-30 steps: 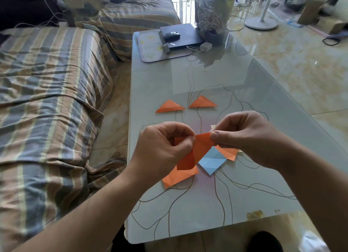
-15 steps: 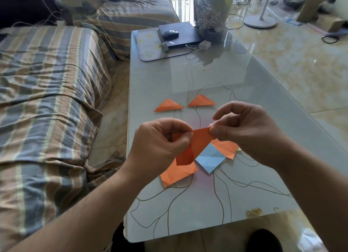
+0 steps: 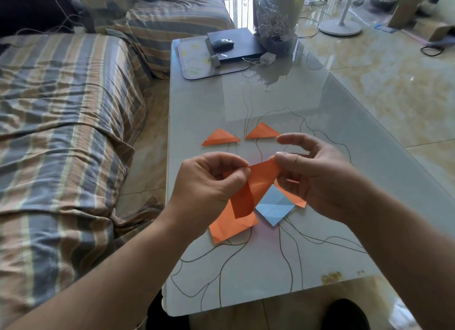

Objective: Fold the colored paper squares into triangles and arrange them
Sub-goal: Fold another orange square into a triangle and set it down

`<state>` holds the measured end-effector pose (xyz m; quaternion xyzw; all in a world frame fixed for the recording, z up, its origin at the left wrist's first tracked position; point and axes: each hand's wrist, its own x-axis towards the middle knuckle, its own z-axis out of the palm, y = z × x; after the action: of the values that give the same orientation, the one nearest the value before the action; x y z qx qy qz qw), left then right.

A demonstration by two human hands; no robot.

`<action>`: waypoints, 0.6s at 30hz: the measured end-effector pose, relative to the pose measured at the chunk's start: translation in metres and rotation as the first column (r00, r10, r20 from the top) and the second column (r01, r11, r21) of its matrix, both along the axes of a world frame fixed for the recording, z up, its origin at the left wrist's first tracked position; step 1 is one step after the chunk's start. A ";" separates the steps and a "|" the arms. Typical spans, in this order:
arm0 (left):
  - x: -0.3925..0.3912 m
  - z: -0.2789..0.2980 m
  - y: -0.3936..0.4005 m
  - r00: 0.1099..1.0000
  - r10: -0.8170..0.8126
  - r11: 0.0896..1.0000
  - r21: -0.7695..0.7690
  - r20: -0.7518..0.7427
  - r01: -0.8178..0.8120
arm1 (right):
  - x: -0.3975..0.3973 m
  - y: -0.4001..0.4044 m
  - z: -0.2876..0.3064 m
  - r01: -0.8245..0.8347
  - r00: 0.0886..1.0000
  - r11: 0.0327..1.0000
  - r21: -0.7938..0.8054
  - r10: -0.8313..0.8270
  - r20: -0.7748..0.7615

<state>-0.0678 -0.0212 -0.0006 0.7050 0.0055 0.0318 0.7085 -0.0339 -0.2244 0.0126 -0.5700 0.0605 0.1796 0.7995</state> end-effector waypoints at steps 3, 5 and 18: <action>0.001 -0.002 -0.004 0.999 0.016 0.999 -0.041 -0.028 -0.017 | -0.008 0.015 -0.005 -0.080 0.994 0.997 0.005 0.080 -0.073; 0.002 -0.003 -0.006 0.998 0.041 0.996 -0.083 -0.056 -0.045 | -0.011 0.022 -0.009 -0.145 0.986 0.989 -0.018 0.143 -0.086; 0.009 -0.013 -0.004 0.982 0.102 0.972 -0.195 -0.159 -0.133 | -0.009 0.031 -0.019 -0.116 0.990 0.993 0.006 0.116 -0.078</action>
<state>-0.0586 -0.0255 -0.0135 0.6272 0.1030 0.0206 0.7718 -0.0430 -0.1934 -0.0068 -0.5644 0.0583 0.2479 0.7852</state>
